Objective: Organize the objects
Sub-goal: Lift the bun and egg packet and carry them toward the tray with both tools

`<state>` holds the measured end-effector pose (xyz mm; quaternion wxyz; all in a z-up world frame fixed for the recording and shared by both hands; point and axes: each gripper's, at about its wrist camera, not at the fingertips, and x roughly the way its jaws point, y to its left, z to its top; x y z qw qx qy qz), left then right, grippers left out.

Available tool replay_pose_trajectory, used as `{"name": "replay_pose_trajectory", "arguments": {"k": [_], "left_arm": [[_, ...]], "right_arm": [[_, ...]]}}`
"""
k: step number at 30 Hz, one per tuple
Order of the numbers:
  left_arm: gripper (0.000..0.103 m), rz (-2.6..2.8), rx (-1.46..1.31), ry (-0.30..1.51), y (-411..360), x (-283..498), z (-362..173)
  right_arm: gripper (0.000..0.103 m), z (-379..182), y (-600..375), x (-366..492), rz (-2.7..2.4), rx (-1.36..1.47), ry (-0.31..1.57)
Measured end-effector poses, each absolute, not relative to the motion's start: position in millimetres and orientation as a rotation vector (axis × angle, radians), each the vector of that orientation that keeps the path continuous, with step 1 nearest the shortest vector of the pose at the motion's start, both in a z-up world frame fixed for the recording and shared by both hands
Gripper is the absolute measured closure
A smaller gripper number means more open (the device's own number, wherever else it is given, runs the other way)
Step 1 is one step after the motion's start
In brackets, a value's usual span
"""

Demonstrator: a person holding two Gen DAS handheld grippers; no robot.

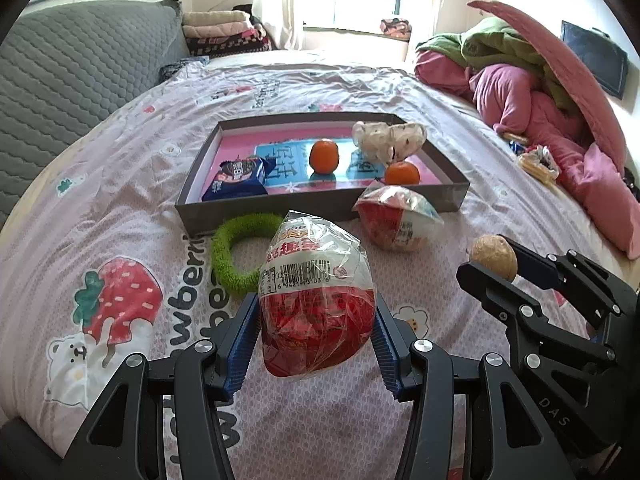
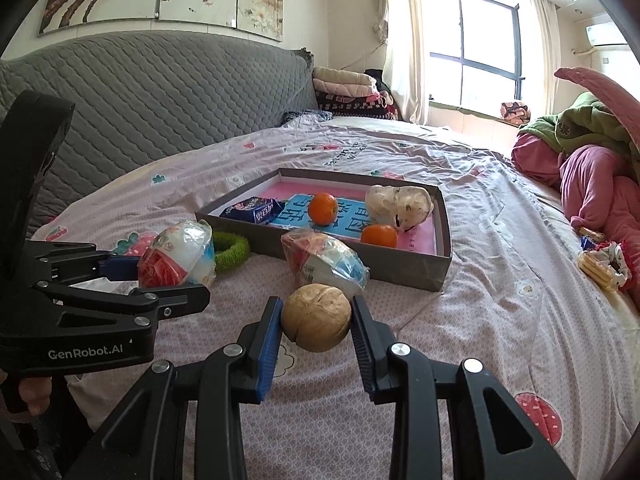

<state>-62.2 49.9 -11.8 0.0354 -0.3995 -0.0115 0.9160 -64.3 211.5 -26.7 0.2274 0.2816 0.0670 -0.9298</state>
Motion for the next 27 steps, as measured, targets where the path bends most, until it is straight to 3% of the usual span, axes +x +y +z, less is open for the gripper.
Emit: {"name": "replay_pose_trajectory", "arguments": {"k": [27], "left_arm": [[0.048, 2.887, -1.070, 0.002, 47.1, -61.3, 1.5]], "right_arm": [[0.069, -9.5, 219.1, -56.1, -2.633, 0.620, 0.163]]}}
